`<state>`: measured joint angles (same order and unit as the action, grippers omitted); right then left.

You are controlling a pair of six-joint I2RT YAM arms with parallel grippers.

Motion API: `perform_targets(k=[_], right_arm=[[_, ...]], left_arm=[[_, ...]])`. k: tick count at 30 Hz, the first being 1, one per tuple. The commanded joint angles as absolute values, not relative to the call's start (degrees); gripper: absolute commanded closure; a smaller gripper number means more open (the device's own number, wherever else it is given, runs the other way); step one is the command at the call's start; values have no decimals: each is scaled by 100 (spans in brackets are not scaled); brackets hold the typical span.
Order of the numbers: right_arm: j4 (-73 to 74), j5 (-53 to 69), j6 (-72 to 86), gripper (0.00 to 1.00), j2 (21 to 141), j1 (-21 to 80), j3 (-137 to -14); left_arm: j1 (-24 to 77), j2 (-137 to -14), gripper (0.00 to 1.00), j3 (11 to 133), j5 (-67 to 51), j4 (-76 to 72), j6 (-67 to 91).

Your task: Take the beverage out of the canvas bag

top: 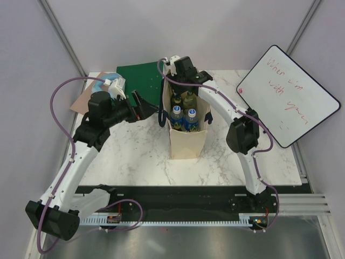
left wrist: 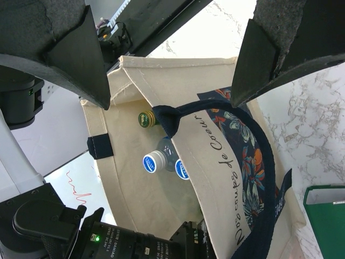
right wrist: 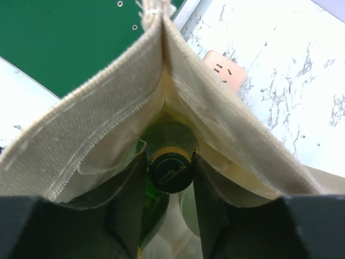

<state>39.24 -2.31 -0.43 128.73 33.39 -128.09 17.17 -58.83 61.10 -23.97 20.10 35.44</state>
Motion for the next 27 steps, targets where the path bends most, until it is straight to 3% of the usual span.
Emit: perform_targets(k=[1, 3, 8, 27], right_arm=[[3727, -123, -167, 59, 12955, 3384, -13069], [3744, -79, -184, 65, 12938, 3393, -13087], [3718, -52, -211, 99, 12771, 3401, -13358], [2584, -44, -501, 100, 11540, 3366, -13913]], left_arm=[[1731, -5810, 0, 6117, -2303, 1942, 3340], [1731, -5810, 0, 6117, -2303, 1942, 3340], [1731, -5775, 0, 6117, -2285, 1942, 3340], [1732, -5616, 0, 6056, -2215, 1960, 3340]])
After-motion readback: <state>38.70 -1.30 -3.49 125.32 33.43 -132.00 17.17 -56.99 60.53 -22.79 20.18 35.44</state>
